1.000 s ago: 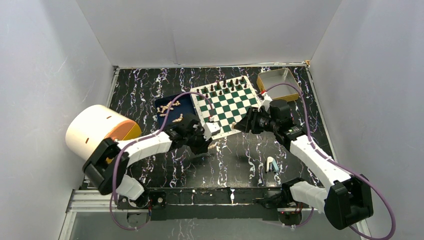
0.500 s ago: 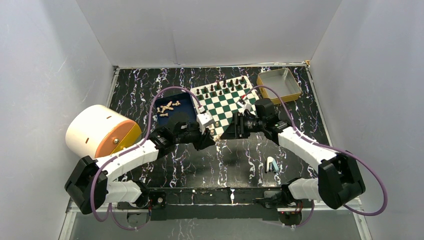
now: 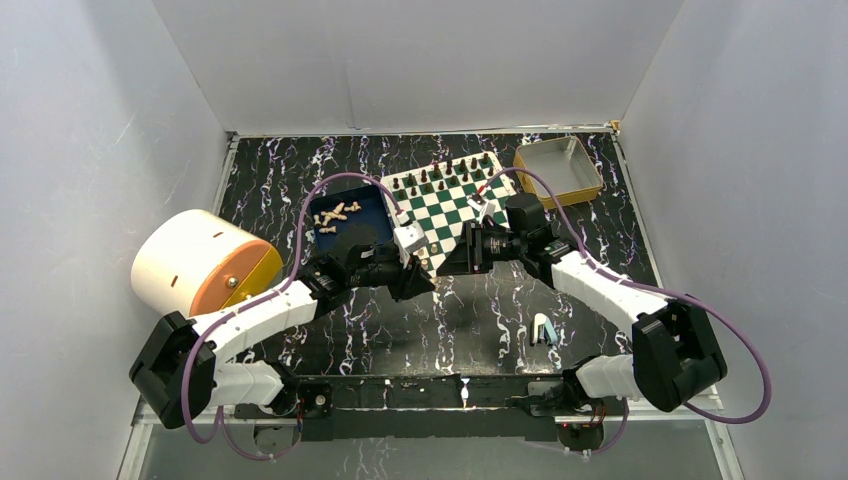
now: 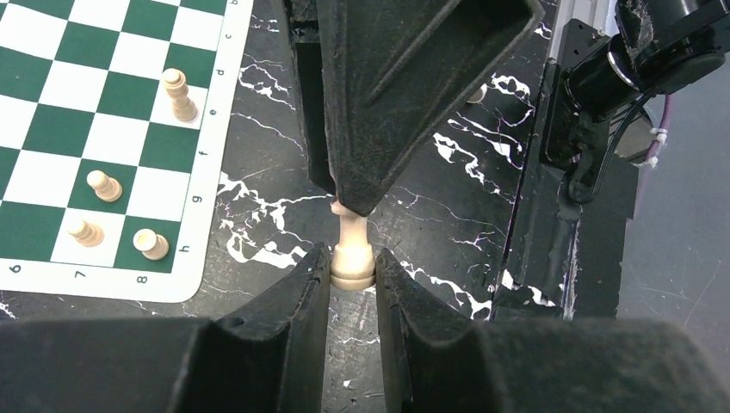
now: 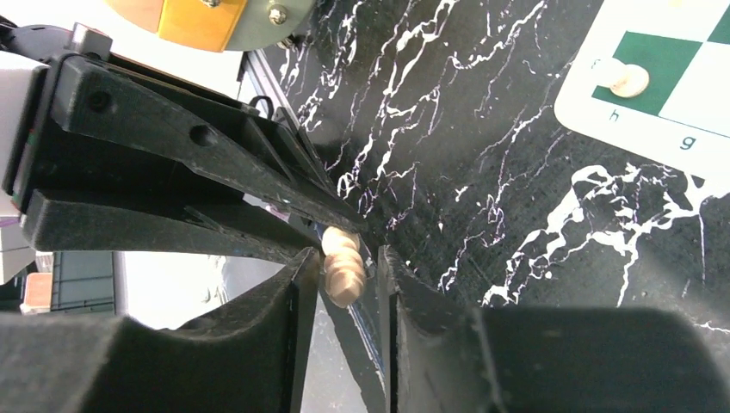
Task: Set up the chess pieces on the board
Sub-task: Place the chess piece on the chessboard.
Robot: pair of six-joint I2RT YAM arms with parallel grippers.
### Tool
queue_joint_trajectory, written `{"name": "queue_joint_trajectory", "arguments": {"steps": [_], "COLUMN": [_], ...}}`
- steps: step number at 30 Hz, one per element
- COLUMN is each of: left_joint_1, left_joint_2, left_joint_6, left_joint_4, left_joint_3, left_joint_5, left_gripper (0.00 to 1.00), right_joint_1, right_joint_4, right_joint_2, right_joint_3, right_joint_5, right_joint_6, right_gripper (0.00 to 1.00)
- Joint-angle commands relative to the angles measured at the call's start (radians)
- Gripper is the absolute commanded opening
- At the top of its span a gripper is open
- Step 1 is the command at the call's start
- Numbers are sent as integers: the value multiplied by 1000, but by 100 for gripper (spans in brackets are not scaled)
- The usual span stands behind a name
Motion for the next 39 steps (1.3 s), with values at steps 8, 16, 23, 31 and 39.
{"name": "queue_joint_trajectory", "arguments": {"steps": [8, 16, 23, 31, 39], "left_joint_1": [-4, -4, 56, 338, 366], "left_joint_2": [-22, 7, 39, 93, 13], "left_joint_6": [11, 22, 2, -168, -120], "left_joint_4": [19, -50, -61, -58, -146], "left_joint_3": [-9, 21, 68, 141, 129], "left_joint_5": [-8, -125, -192, -43, -190], "left_gripper": [15, 91, 93, 93, 93], "right_joint_1": [5, -5, -5, -4, -3], "right_joint_4": [138, -95, -261, -281, -235], "right_joint_2": [-16, -92, -108, -41, 74], "right_joint_3": [-6, 69, 143, 193, 222], "right_joint_5": [-34, 296, 583, 840, 943], "right_joint_6": [47, -115, -279, -417, -473], "right_gripper": [16, 15, 14, 15, 17]}}
